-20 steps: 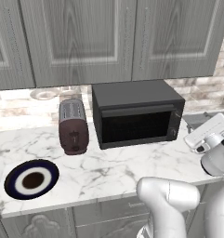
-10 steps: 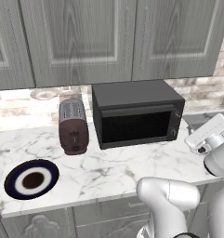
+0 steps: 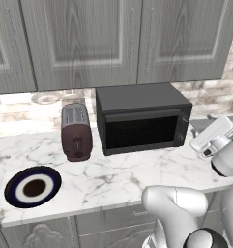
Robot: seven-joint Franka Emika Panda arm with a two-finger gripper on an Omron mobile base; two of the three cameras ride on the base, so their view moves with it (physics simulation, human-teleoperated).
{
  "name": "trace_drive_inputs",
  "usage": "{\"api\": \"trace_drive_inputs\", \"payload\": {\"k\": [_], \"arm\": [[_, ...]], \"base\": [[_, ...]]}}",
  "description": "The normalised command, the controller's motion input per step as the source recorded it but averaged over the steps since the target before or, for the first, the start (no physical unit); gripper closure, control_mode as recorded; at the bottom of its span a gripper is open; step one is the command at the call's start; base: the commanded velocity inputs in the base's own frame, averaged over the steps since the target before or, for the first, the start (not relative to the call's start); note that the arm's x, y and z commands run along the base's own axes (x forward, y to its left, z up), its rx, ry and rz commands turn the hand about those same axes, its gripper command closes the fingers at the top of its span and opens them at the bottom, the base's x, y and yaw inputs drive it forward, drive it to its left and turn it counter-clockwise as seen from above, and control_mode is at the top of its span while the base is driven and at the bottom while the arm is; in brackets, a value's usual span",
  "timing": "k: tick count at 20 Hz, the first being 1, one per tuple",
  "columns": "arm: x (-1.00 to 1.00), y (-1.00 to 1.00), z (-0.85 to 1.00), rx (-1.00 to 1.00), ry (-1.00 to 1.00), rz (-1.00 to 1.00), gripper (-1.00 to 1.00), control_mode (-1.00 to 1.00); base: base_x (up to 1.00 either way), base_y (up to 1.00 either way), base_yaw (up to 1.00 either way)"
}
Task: Pull the toaster oven rack outwards. Pick up the baguette from the plate and place it on the toaster oven rack. Close the toaster oven door fully and set the temperature to the lowest setting.
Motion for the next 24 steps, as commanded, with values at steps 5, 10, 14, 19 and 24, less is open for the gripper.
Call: {"api": "trace_drive_inputs", "payload": {"k": [5, 10, 14, 19, 24], "arm": [[0.34, 0.0, -0.15, -0.03, 0.01, 0.0, -1.0, -1.0], [0.23, 0.0, -0.26, -0.03, 0.0, 0.0, -1.0, -1.0], [0.21, -0.03, -0.25, -0.02, 0.0, 0.0, -1.0, -1.0], [0.19, -0.1, -0.2, -0.01, 0.0, 0.0, -1.0, -1.0], [0.26, -0.17, -0.1, 0.0, 0.0, 0.0, -1.0, -1.0]], "base": [[0.0, 0.0, 0.0], [0.0, 0.0, 0.0], [0.0, 0.0, 0.0], [0.0, 0.0, 0.0], [0.0, 0.0, 0.0]]}}
